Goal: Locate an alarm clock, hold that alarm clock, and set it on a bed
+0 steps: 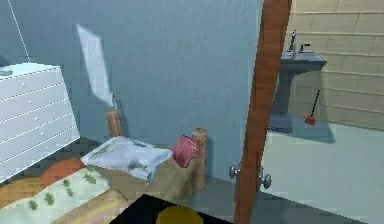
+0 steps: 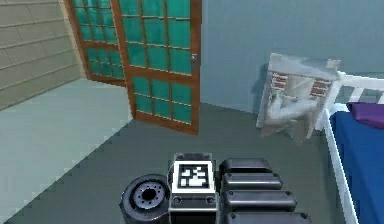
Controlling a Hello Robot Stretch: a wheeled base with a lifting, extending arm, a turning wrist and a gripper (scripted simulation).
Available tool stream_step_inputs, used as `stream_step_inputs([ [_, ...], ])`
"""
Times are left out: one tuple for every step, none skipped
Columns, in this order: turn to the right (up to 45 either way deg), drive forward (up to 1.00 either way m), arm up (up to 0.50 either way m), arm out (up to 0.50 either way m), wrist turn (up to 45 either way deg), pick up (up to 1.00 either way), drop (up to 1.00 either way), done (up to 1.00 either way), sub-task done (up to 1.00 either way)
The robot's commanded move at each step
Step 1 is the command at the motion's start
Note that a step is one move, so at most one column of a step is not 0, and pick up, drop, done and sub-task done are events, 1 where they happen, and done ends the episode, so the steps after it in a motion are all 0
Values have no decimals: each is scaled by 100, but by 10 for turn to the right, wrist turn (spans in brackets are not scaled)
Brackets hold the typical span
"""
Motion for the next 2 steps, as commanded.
stream_step_inputs([
  [-30,0,0,0,0,0,0,0,0],
  [450,0,0,0,0,0,0,0,0],
])
